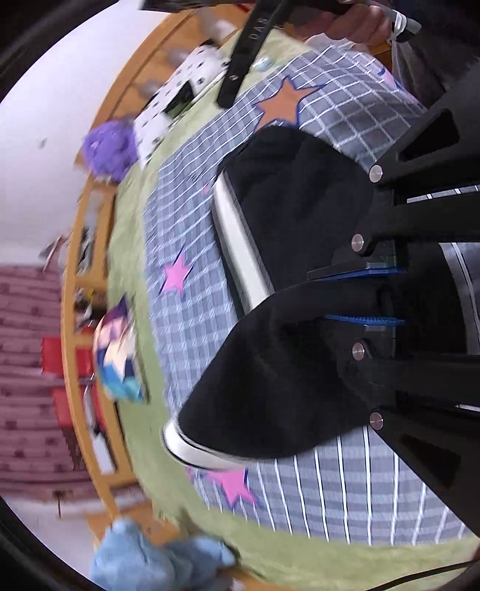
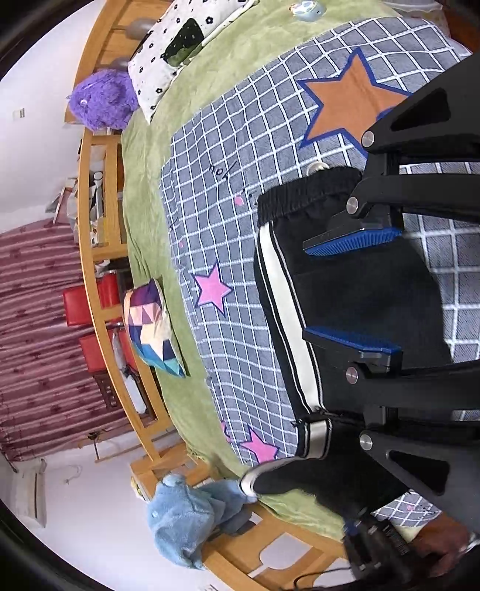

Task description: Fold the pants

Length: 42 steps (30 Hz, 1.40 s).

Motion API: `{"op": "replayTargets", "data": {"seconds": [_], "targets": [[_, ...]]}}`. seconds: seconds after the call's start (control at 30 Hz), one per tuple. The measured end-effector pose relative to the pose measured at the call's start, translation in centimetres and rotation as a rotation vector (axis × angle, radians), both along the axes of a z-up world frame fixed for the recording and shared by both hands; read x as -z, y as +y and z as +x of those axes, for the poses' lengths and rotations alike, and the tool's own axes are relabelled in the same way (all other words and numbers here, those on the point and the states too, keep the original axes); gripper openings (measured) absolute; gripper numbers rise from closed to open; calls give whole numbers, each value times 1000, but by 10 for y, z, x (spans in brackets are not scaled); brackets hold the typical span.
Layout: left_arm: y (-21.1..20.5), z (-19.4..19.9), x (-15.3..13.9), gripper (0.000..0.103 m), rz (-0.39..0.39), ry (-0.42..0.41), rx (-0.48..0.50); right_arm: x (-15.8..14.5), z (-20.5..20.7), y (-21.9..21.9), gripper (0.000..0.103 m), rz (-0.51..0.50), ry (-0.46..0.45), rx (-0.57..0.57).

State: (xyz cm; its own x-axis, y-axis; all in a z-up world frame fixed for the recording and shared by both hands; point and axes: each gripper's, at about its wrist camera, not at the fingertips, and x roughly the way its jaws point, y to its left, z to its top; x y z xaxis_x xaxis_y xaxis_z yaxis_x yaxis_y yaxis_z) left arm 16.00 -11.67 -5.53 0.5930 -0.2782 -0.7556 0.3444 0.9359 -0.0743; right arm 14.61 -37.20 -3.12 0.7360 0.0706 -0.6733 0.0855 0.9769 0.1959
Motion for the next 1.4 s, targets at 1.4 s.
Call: {"op": "replayTargets", "data": {"seconds": [1.4], "targets": [[150, 19, 45, 52, -226, 217, -162, 30, 83, 109, 12, 214, 42, -317]]}}
